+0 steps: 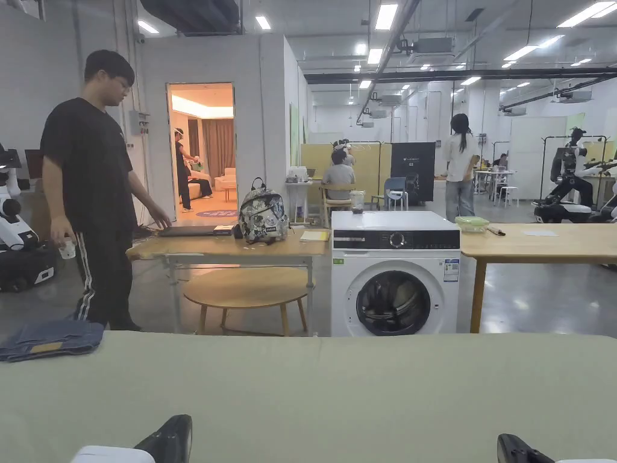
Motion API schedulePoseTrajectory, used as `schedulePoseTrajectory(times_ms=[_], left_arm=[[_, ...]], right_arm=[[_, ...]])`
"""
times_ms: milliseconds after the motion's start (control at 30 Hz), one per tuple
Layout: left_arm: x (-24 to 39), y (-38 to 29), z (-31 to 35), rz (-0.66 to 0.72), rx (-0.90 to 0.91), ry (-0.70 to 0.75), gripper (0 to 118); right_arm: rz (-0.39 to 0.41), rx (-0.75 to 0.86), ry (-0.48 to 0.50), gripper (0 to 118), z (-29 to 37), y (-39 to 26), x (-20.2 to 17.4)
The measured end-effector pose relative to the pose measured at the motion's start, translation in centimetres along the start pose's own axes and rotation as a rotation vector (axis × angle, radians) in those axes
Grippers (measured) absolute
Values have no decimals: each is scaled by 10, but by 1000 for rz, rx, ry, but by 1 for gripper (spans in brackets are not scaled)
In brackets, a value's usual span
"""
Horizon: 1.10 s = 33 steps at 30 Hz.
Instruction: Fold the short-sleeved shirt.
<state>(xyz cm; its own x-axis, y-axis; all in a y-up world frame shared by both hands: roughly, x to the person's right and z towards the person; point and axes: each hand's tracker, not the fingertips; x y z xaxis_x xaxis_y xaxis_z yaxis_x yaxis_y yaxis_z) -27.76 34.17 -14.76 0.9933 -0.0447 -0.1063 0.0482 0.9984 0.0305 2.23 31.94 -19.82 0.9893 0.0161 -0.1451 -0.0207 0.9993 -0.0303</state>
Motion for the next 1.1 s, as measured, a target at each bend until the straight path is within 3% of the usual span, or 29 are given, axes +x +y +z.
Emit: schedulePoseTrajectory(times_ms=[833, 1100], left_arm=[[-1, -2, 2, -6, 3, 13, 0], [-41, -5, 16, 9, -26, 123, 0]], right_arm=[[6, -4, 6, 0, -1, 0, -7], [8, -26, 109, 0, -15, -7, -41]])
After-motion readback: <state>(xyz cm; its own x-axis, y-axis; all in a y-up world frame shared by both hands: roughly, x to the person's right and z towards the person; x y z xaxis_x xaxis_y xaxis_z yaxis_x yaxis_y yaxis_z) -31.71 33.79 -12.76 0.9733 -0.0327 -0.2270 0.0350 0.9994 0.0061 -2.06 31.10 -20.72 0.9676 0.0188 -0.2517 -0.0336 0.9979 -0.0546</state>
